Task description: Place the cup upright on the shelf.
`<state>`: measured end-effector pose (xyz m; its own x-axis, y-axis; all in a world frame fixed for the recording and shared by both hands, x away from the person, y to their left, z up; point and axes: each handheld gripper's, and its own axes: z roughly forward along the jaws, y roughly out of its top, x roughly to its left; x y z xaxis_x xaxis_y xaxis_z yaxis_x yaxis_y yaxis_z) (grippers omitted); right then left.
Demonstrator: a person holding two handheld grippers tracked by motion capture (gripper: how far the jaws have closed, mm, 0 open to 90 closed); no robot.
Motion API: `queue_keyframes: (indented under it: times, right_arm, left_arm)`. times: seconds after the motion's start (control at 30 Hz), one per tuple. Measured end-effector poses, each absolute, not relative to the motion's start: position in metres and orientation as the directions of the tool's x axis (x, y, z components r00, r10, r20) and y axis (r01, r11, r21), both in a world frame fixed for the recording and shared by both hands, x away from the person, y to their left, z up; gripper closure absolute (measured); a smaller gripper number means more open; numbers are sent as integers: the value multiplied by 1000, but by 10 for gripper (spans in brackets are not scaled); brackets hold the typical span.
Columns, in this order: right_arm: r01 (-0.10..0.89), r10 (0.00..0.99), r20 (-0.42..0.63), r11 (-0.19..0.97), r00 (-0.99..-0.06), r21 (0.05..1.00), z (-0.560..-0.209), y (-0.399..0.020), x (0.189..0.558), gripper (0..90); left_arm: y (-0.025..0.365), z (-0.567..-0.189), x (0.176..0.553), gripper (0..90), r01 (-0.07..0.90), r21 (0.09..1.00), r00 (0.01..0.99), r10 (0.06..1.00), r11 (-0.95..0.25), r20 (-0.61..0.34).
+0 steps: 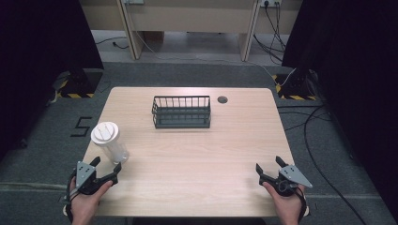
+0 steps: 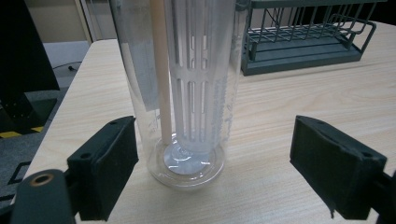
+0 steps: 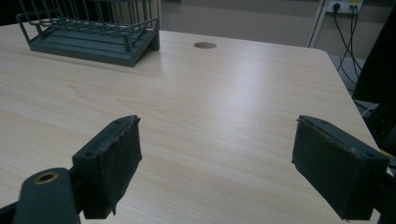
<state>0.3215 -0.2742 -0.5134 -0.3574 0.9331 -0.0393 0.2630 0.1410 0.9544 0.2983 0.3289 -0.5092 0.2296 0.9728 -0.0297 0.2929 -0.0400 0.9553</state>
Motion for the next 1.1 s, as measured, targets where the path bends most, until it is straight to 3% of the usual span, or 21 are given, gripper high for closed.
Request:
queue_keyframes:
  times: [0.53,1.1]
  right_arm:
    - [270,934,-33,137,-356,953,-513,-275,322,162]
    - [280,930,-26,137,-367,950,-513,-274,323,165]
  left_arm:
    - [323,-506,300,143,274,960,245,969,-56,-14]
    - [330,-507,331,119,269,961,234,972,-64,-1]
